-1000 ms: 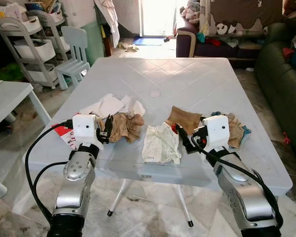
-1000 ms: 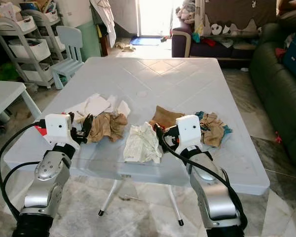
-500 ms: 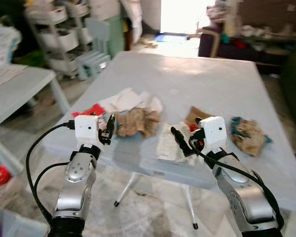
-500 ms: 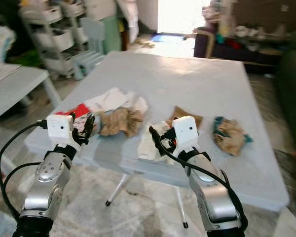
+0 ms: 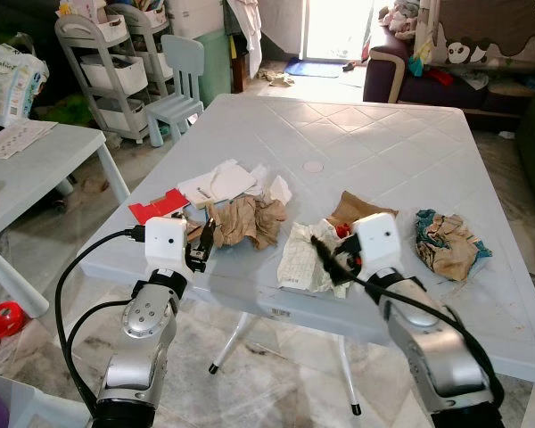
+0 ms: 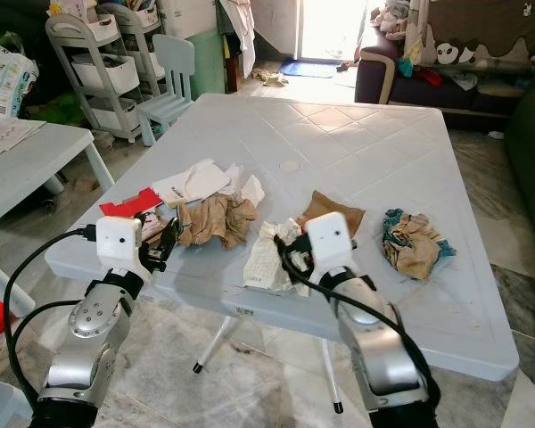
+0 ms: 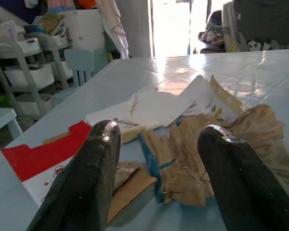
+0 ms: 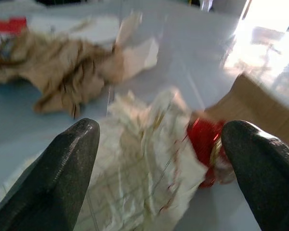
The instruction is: Picking trash to rubbish bin
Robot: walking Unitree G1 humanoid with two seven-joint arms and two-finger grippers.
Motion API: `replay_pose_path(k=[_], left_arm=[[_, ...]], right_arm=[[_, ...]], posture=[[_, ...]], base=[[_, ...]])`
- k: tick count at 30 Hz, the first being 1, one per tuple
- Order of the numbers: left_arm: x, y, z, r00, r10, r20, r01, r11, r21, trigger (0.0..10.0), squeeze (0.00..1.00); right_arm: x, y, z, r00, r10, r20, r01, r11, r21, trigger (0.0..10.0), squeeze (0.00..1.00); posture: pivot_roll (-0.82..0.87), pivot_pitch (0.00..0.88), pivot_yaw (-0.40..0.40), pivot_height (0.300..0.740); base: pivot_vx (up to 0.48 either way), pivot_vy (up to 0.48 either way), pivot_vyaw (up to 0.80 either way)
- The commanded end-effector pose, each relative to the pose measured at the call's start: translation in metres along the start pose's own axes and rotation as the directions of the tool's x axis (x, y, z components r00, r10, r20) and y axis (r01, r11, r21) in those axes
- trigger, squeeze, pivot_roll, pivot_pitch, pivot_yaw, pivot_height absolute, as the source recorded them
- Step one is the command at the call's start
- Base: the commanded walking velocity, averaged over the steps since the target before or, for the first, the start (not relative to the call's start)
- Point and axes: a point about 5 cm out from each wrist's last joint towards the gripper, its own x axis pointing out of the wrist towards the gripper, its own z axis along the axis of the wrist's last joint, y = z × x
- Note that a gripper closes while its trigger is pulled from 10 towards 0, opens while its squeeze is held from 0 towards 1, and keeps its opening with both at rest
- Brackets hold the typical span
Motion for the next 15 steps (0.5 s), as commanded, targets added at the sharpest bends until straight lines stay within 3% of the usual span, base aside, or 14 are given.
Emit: replay_pose_path(k=[1, 6, 9, 15], left_arm=[[-0.001, 0.001, -0.001, 1.0, 0.001, -0.003, -0.001, 1.0, 0.018, 10.0, 0.0], [0.0, -0.001, -0.001, 1.0, -0.004, 0.0, 0.004, 1.0, 0.021, 10.0, 0.0], [0.001, -0.002, -0.001, 1.0, -0.006, 0.003, 0.006, 1.0, 0.021, 10.0, 0.0], [0.002, -0.01, 0.009, 0.996, -0.055, 0.064, 0.055, 0.998, 0.008, 10.0, 0.0]], right_arm=[[0.004, 0.001, -0.002, 1.0, 0.007, -0.029, -0.008, 1.0, -0.02, 10.0, 0.0], [0.015, 0.002, -0.016, 0.991, 0.039, -0.128, -0.039, 0.999, 0.005, 10.0, 0.0], [0.019, 0.006, -0.015, 0.991, 0.075, -0.111, -0.071, 0.997, 0.036, 10.0, 0.0], [0.028, 0.012, -0.013, 0.99, 0.101, -0.094, -0.102, 0.995, -0.005, 10.0, 0.0]], posture=[[-0.12, 0.0, 0.0, 0.74], [-0.12, 0.0, 0.0, 0.74], [-0.12, 0.0, -0.001, 0.74], [-0.11, 0.0, -0.003, 0.74]], base=[[0.0, 0.0, 0.0], [0.0, 0.0, 0.0], [0.0, 0.0, 0.0], [0.0, 0.0, 0.0]])
